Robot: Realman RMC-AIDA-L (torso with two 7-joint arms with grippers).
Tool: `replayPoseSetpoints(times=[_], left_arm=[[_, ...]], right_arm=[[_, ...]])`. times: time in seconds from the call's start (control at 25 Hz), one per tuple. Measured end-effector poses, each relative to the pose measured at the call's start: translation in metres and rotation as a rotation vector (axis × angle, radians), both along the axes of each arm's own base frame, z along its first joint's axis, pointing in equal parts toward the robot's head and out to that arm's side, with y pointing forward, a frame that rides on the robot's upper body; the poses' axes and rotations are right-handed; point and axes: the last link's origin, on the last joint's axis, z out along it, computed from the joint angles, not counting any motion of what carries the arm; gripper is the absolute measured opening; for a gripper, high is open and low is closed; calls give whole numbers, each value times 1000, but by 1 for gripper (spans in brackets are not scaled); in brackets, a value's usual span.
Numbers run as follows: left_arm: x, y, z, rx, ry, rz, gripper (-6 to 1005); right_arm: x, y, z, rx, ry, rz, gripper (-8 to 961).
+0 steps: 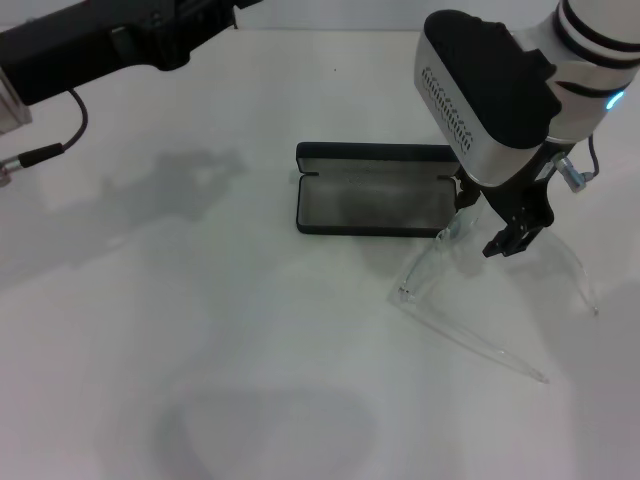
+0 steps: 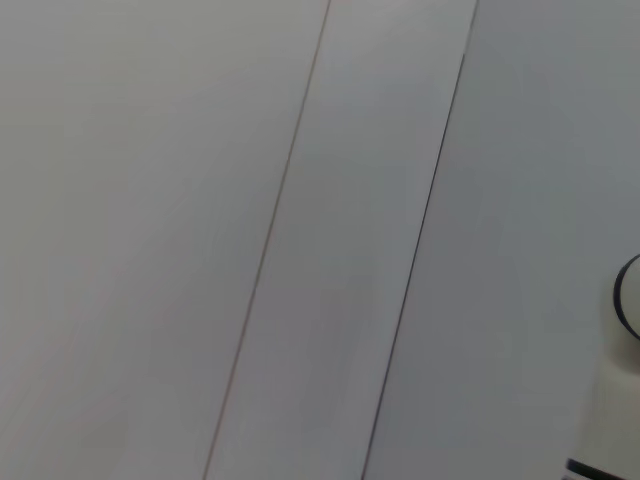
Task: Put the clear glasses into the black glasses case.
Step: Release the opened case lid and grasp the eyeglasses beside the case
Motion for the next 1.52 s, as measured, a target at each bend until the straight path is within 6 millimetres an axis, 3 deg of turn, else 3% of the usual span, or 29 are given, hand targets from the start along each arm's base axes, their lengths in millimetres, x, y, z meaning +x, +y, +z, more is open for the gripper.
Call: replayPoseSetpoints(times=[0.2,0.36,0.8,1.52], left_arm=[[-7,-10,-3,-34,27,-58,192],[-24,-18,-5,-79,42,-72,191],[-58,-50,8,-104,-5,-159,190],[-57,-49,3,-101,-22,-151,191]], right_arm=[[-3,1,-5,-10,21,30,599],[-4,2,-8,-22,43,54,598],[3,3,-27,-58,25,69,598],[13,3,-43,-67,15,74,580]])
